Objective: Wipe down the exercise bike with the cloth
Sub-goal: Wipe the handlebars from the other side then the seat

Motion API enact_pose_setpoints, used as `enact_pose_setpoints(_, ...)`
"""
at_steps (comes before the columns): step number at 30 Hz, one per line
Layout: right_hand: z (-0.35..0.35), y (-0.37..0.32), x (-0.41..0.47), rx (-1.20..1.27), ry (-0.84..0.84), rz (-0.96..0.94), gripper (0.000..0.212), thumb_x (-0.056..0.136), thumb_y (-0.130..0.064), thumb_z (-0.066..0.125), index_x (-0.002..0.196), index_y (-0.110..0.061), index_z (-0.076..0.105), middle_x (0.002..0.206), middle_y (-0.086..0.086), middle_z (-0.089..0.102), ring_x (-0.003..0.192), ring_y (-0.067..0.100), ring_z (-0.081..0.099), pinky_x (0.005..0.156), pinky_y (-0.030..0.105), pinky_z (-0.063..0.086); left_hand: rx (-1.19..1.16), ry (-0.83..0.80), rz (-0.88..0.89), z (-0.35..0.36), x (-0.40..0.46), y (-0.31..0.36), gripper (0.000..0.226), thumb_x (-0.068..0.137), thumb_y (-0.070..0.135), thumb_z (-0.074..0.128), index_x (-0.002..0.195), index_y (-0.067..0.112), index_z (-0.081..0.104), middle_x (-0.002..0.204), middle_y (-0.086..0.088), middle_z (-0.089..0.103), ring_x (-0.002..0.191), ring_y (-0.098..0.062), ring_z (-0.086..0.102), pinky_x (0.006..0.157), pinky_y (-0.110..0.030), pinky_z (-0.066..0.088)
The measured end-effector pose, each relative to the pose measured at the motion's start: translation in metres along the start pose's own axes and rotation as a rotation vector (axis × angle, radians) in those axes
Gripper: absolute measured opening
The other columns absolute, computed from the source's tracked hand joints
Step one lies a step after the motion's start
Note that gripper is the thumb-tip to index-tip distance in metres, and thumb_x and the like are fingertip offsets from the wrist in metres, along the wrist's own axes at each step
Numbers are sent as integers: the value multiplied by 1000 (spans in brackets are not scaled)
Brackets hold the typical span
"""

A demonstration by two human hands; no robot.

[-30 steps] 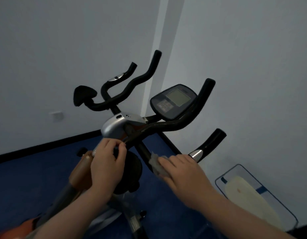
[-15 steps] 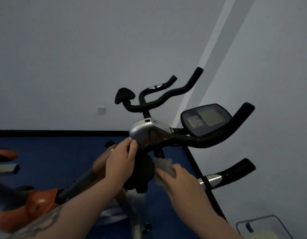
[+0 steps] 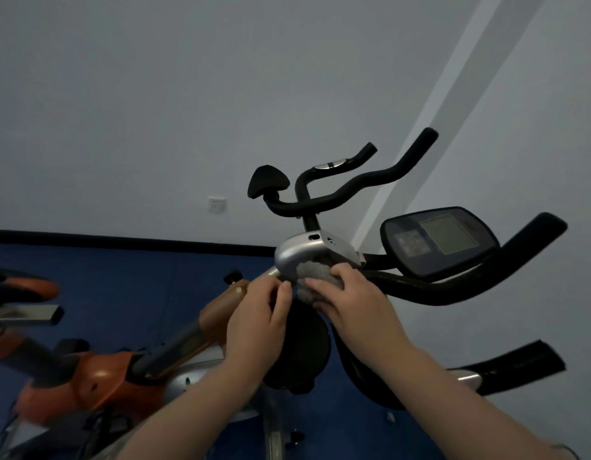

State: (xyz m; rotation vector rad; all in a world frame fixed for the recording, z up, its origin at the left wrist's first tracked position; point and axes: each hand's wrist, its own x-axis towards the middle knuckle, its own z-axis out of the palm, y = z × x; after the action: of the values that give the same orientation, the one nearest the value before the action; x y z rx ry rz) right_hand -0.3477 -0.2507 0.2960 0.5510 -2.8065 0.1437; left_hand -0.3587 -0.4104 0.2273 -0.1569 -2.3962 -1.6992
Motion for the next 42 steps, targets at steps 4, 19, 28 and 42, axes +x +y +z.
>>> enact_pose_setpoints(4,-21,27,5,-31,111,177,17,87,-27,68,100,-17,70,97,3,52,78,21,56,60,33,49,-20,-58,74,-2,5,0,21,96,40,37,86,35,55,79,15,58,79,0,56,65,-19,42)
enact_pose_setpoints(19,-10,-10,7,-14,75,281,19,88,-32,65,106,-29,71,108,-2,54,80,15,57,57,25,45,-220,-295,74,-5,14,-14,40,70,62,61,106,48,57,104,25,61,102,3,58,84,-16,46)
enact_pose_setpoints(28,-34,21,-7,-120,223,534,21,88,-33,64,106,-31,73,103,-7,51,76,14,55,57,26,40,-216,-332,98,-2,18,-19,46,66,62,65,109,46,59,109,23,61,107,1,57,91,-33,49)
enact_pose_setpoints(42,-23,-15,18,54,-243,110,30,92,-42,49,115,-41,68,110,0,54,86,18,57,64,33,49,-328,-343,1,-4,17,-17,64,58,58,75,116,53,49,113,28,62,108,7,58,91,-22,46)
